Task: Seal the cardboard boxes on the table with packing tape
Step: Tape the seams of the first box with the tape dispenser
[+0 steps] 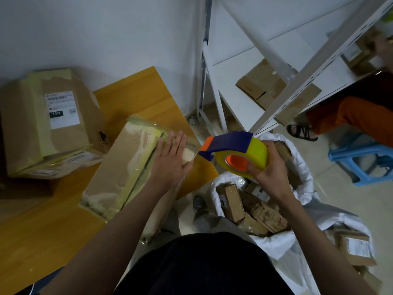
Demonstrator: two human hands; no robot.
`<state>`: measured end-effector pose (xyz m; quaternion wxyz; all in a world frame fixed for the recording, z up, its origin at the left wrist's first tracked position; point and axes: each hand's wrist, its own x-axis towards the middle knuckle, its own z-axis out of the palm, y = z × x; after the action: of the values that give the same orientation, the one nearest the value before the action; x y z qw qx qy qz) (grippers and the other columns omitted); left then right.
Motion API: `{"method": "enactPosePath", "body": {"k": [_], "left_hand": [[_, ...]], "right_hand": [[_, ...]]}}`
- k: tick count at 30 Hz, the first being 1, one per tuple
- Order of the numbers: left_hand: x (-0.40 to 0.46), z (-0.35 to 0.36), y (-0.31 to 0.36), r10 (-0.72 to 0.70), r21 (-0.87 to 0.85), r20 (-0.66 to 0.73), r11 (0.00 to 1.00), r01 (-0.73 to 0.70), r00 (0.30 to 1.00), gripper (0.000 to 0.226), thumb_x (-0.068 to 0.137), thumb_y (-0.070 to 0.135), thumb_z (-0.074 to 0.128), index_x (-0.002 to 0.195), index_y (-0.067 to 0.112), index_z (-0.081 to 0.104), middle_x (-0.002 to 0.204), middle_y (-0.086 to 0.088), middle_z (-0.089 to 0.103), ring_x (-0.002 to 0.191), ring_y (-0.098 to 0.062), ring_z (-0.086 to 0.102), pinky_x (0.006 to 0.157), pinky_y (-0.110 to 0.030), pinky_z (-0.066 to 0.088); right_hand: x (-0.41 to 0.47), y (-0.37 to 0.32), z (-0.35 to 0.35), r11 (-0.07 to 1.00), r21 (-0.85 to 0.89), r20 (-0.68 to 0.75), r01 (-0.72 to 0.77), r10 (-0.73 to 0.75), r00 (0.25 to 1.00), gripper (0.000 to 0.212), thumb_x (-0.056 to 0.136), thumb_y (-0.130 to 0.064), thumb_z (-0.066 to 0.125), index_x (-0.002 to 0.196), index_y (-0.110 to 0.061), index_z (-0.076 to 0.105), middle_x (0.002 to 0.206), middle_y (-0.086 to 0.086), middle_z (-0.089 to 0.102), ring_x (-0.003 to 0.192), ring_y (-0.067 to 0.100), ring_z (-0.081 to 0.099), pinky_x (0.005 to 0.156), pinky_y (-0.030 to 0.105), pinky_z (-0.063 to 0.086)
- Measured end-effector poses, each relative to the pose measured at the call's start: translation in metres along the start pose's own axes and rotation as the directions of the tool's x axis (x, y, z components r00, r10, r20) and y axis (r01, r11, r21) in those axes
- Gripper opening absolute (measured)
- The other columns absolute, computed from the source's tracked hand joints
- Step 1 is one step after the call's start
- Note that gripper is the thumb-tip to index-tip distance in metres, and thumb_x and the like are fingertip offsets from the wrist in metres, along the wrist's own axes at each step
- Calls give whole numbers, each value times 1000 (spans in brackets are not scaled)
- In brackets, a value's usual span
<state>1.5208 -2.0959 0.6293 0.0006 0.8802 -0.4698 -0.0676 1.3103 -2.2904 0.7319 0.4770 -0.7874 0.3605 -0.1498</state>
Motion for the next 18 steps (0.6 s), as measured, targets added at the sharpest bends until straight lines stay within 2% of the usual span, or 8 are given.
{"method": "enactPosePath", "body": {"k": [3,5,6,9,12,15,18], "left_hand": [[1,2,-2,2,7,14,1000,-2,1000,84,97,66,16,161,12,9,168,-7,6,155,-30,1,123,-56,9],[1,2,-2,1,16,14,1000,-2,1000,84,97,66,16,161,13,8,168,-7,6,155,-29,0,123,-56,9],[1,2,-2,1,16,13,1000,-1,1000,84,97,66,16,161,13,7,168,-7,5,155,-29,0,123,-56,9],[1,3,-2,-1,3,2,1000,1,1000,84,96,66,18,161,12,9,168,-7,7,155,-30,2,123,-56,9],[1,3,-2,-4,-12,7,1000,4,1000,84,96,65,19,161,13,8,168,-6,6,155,-29,1,123,-55,8],[1,4,-3,-4,-25,19,1000,5,1000,84,96,66,18,161,14,6,168,-5,2,155,-28,-3,124,-55,5],[2,4,-3,-9,-29,20,1000,10,1000,84,97,66,22,161,13,7,168,-6,3,155,-27,-2,124,-54,5]], "right_hand": [[3,4,-2,1000,-30,30,1,0,1000,64,75,-52,84,124,-32,48,110,-19,59,99,-8,58,72,10,44],[7,7,-2,998,-56,43,31,-28,999,61,80,-41,84,128,-32,47,115,-13,59,103,5,59,77,22,46],[9,7,-2,995,-78,53,55,-51,997,60,81,-39,82,129,-32,47,118,-13,58,106,11,57,79,22,45],[16,8,3,974,-184,90,129,-114,989,64,80,-47,74,133,-23,48,124,-3,57,112,18,53,80,26,40],[18,3,13,945,-283,135,165,-131,982,69,81,-55,78,135,-26,47,124,4,53,111,20,50,80,35,44],[19,-6,23,867,-415,140,276,-239,961,58,87,-33,76,135,-27,45,117,11,51,107,26,48,79,40,46],[21,-13,33,760,-528,165,379,-346,924,64,79,-9,80,131,-27,47,109,12,50,98,26,45,76,36,37]]}}
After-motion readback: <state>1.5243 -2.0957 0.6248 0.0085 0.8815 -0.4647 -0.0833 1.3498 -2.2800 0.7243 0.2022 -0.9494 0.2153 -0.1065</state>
